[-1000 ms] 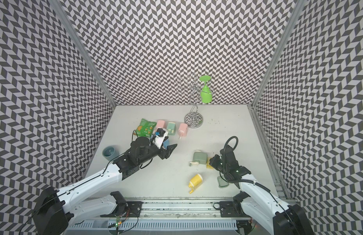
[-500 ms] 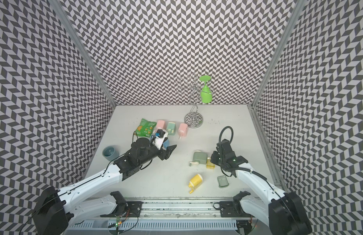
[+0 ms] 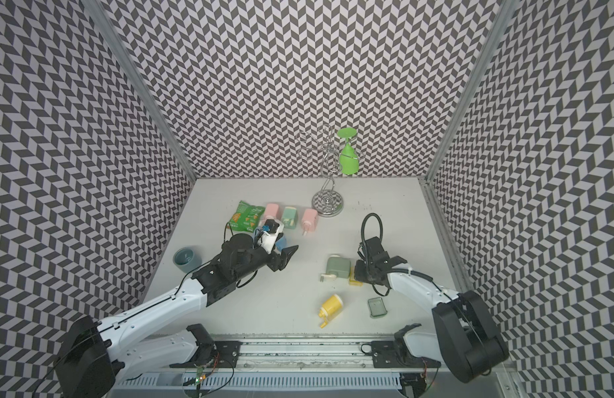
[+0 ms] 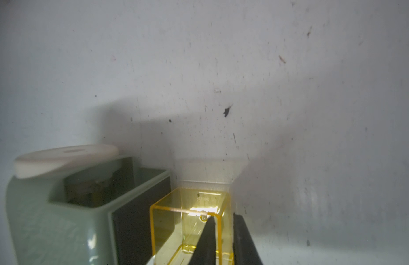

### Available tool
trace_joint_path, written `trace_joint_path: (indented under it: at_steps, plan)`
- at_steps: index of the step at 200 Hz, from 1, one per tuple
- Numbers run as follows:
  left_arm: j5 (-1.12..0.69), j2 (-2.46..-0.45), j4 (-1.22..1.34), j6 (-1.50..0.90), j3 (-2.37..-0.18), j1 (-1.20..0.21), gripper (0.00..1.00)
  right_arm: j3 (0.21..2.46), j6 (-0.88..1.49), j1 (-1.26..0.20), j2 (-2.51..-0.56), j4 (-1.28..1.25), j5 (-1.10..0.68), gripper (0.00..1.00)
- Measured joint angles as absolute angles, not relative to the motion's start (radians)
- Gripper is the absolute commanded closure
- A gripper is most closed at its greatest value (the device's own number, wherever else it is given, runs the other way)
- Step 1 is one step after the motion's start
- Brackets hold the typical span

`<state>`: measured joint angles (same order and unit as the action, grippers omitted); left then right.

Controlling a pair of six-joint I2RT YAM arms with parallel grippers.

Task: Put the tray back into the pencil sharpener
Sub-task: Pick up the container from the center of the board, then place the container at the center of the board.

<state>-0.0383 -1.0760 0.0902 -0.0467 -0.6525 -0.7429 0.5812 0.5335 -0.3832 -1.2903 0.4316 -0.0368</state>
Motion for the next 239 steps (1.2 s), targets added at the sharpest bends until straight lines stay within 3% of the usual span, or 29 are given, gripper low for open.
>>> trace_joint_path:
  at_steps: [8, 53, 107, 171, 239]
  plan:
    - [-0.038, -1.074, 0.089, -0.047, -0.653, -0.743, 0.26, 0.581, 0.533, -0.383, -1.29, 0.431, -0.034, 1.0]
    - [-0.019, -1.068, 0.089, -0.051, -0.653, -0.743, 0.26, 0.599, 0.541, -0.383, -1.23, 0.472, 0.049, 1.0]
    - [0.045, -1.028, 0.089, -0.084, -0.626, -0.731, 0.26, 0.805, 0.397, -0.436, -1.172, 0.45, 0.103, 1.0]
    - [0.107, -0.891, 0.058, -0.228, -0.545, -0.566, 0.27, 0.993, -0.182, -0.713, -1.404, 0.319, 0.006, 1.0]
    - [0.171, -0.704, -0.036, -0.34, -0.484, -0.4, 0.28, 1.11, -0.74, -0.835, -1.692, 0.334, -0.03, 1.0]
